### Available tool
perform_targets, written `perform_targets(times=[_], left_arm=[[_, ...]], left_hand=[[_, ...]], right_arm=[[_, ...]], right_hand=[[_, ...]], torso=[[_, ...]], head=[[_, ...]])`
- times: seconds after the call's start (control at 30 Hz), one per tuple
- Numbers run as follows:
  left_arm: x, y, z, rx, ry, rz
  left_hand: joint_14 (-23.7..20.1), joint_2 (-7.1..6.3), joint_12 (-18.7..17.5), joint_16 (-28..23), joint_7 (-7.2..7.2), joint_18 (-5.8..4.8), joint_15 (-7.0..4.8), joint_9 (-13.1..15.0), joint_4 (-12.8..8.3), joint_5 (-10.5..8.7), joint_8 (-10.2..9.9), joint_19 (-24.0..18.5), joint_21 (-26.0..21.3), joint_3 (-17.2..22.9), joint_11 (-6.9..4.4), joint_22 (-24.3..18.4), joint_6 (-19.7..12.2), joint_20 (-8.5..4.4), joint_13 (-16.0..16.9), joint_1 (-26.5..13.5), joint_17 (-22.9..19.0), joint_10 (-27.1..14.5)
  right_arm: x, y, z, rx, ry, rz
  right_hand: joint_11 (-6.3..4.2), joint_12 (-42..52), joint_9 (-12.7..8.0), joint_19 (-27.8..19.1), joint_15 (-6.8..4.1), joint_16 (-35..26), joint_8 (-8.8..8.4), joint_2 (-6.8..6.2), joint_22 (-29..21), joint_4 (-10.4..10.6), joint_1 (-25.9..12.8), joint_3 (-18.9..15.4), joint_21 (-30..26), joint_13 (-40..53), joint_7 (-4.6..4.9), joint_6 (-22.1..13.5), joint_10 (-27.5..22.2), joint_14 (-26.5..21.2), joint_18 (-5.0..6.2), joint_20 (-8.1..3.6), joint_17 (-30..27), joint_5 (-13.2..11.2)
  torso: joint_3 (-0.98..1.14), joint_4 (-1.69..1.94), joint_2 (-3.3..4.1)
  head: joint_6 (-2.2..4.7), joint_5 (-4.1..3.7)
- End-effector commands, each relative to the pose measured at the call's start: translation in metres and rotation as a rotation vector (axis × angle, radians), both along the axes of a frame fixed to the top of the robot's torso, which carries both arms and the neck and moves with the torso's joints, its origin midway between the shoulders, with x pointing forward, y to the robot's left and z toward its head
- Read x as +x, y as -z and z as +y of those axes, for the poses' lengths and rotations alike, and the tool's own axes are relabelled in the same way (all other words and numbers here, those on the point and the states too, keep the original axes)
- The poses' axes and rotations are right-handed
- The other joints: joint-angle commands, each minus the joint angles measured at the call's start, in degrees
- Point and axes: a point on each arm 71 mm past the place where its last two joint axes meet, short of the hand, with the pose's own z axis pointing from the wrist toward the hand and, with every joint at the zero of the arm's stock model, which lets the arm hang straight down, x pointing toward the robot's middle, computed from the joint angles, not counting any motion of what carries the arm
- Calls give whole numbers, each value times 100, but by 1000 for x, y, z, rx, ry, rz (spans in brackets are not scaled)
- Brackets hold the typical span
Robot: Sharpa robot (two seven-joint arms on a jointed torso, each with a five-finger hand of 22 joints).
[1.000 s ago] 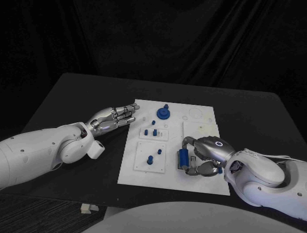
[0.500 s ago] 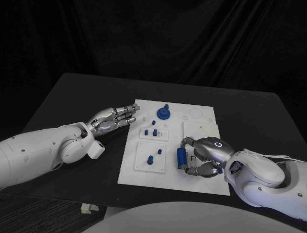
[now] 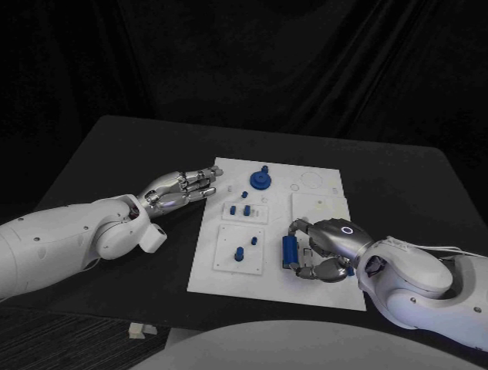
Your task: Assemble the parts on the task board
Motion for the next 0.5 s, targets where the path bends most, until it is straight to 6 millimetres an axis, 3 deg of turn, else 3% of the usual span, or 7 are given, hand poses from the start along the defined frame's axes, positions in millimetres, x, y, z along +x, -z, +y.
perform_targets(times=[0.03, 0.5], left_arm=[[-1, 0, -1, -17, 10, 7], [-1, 1, 0, -14, 9, 10]], left_hand=[[-9, 60, 4, -2, 49, -109, 37, 7, 6, -7, 10, 21, 25, 41, 55, 4, 6, -3, 7, -4, -3, -6], [-5, 62, 5, -1, 55, -109, 44, 7, 8, -14, 10, 25, 27, 46, 64, 9, 6, -3, 7, -13, -1, -5]], right_arm=[[-2, 4, -3, -38, 25, 25], [-5, 1, -5, -15, 42, 8]], right_hand=[[47, 15, -14, -19, 39, -38, -15, 73, 895, -12, -15, -35, -38, 1510, 14, 50, 607, 540, 52, 6, 1213, -23], [44, 15, -49, -26, 38, -42, -16, 97, 889, -21, -7, -26, -59, 1510, 12, 75, 607, 537, 57, 8, 1203, -4]], torso=[[2, 2, 3], [4, -8, -4]], head=[[-1, -6], [-1, -3]])
